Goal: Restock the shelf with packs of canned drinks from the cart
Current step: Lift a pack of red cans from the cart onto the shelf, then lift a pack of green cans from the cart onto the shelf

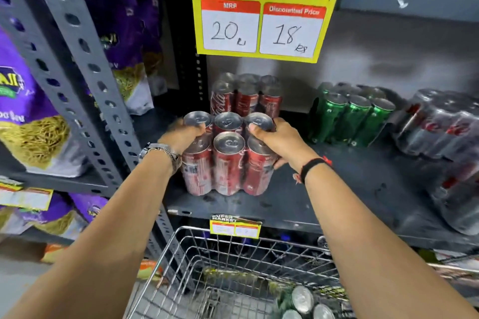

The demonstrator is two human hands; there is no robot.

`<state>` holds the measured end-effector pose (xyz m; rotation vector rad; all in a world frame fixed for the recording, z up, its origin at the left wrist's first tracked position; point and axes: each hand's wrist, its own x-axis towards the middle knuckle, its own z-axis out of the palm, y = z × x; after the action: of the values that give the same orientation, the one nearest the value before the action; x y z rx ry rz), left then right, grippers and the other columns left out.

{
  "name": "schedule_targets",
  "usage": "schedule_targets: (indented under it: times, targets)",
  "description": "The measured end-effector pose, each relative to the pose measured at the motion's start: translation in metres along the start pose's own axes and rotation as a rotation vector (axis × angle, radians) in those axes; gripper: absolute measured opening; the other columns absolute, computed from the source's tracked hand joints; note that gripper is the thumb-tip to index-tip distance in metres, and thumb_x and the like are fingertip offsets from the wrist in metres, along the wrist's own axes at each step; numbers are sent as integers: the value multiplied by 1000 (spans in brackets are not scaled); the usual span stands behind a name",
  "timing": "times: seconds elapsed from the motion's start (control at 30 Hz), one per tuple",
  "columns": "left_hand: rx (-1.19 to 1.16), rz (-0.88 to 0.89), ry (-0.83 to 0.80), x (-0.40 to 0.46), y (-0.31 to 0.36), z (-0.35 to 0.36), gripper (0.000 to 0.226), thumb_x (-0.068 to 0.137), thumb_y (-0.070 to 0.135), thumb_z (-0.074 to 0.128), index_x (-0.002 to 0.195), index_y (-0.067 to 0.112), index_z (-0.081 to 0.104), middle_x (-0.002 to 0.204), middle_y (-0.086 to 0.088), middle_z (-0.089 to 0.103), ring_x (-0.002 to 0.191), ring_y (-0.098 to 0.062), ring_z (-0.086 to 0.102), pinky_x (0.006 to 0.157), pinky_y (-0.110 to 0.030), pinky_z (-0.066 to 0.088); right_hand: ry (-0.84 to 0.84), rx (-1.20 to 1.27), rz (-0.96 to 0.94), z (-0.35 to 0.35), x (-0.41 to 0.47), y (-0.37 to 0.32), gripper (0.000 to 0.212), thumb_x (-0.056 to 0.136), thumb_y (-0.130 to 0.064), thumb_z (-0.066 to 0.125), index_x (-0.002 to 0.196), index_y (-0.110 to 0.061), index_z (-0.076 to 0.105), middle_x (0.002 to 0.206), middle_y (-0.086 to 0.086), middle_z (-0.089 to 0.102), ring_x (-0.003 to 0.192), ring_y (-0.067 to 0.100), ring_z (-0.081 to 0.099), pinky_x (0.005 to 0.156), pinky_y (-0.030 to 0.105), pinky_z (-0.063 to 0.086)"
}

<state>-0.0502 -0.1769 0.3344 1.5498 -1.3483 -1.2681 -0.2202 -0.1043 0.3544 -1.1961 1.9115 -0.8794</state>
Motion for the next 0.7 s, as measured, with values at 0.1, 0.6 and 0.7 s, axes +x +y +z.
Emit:
schedule_targets:
  times: [0.1, 0.6, 0.7]
  targets:
    - [-76, 82, 48, -18, -3, 4, 45, 87, 18, 49, 128, 5, 37, 132, -14, 48, 122, -31, 47, 104, -36, 39, 44, 206, -25, -5, -11, 14, 46, 85, -43, 51, 123, -17, 43, 119, 4, 54, 105, 23, 55, 76, 45, 55]
    - [654, 42, -503, -189, -247, 173, 68, 83, 45, 30, 137, 5, 21, 150, -19, 23, 137, -32, 24, 113, -40, 24, 303, 33, 650, 50, -180, 367, 43, 83, -21, 56, 116, 4, 47, 112, 30, 57, 105, 42, 55, 83, 37, 44]
    - [693, -80, -640, -167, -280, 211, 70, 87, 36, 47, 140, 6, 12, 153, -15, 14, 140, -28, 17, 113, -35, 22, 282, 243, 739, 62, -179, 405, 57, 72, -33, 63, 118, -3, 45, 101, 19, 64, 93, 28, 64, 71, 26, 47]
